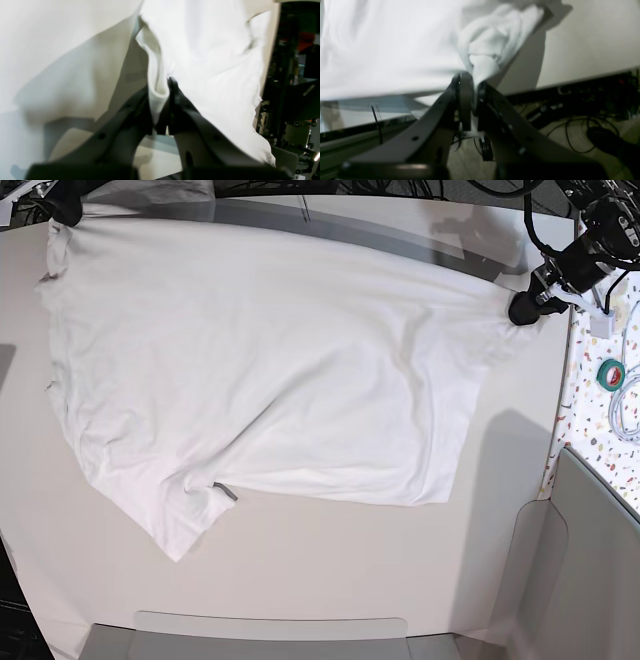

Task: Layout the t-shirt on the table in an organized manner, then fold the t-shirt properly
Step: 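Pull the grasped shoulder edge taut with both grippers, spreading them apart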

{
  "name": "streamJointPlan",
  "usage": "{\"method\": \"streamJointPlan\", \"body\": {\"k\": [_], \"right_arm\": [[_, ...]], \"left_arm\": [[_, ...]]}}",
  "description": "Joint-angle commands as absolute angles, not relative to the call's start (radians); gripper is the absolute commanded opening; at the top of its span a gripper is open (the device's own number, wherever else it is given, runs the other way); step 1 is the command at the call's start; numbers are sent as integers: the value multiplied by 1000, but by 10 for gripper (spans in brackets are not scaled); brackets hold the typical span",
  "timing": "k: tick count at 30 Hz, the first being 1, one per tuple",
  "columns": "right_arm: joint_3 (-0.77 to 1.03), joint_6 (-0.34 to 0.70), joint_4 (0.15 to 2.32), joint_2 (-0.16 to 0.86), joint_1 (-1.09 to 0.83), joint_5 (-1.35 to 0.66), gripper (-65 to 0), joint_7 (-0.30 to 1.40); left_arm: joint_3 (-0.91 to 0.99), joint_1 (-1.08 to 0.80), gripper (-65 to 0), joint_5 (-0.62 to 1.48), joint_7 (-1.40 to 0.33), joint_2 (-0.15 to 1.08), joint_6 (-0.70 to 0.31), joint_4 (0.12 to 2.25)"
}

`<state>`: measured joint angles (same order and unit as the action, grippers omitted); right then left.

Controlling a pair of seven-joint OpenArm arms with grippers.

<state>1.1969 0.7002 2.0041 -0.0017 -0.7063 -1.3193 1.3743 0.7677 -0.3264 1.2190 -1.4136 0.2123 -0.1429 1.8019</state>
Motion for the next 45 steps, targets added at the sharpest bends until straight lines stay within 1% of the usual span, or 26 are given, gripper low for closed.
{"method": "streamJointPlan", "body": {"k": [1, 8, 10, 14, 17, 20, 26, 33, 35, 37, 42, 45], "right_arm": [[1211, 698, 2017, 19, -710, -1326, -650, 1349], [1202, 698, 2020, 45, -565, -1313, -650, 1349], [1178, 698, 2020, 65, -496, -1283, -650, 1351], [1073, 634, 2009, 79, -358, -1116, -650, 1349], [972, 631, 1972, 76, -272, -949, -650, 1349], [917, 631, 1891, 76, -191, -823, -650, 1349], [912, 631, 1727, 84, -91, -731, -650, 1348], [912, 631, 1632, 85, -50, -662, -648, 1345], [912, 631, 1632, 85, -48, -662, -648, 1345], [912, 631, 1632, 85, -48, -662, -648, 1345], [914, 631, 1632, 85, -48, -662, -648, 1345], [921, 631, 1632, 84, -48, -662, -648, 1345]], "left_arm": [[773, -334, -650, 1218, -1396, 226, -139, 1797], [771, -325, -650, 1218, -1396, 223, -139, 1791], [771, -280, -650, 1218, -1396, 223, -136, 1790], [771, -222, -650, 1216, -1396, 228, -131, 1707], [771, -188, -650, 1210, -1396, 229, -131, 1601], [771, -147, -650, 1153, -1396, 228, -131, 1514], [771, -81, -650, 1021, -1396, 229, -137, 1400], [769, -73, -650, 1013, -1348, 229, -137, 1386], [769, -73, -650, 1020, -1356, 229, -137, 1399], [773, -73, -650, 1021, -1376, 229, -137, 1454], [780, -82, -650, 1021, -1396, 225, -137, 1710], [782, -136, -650, 1021, -1396, 223, -137, 1844]]}}
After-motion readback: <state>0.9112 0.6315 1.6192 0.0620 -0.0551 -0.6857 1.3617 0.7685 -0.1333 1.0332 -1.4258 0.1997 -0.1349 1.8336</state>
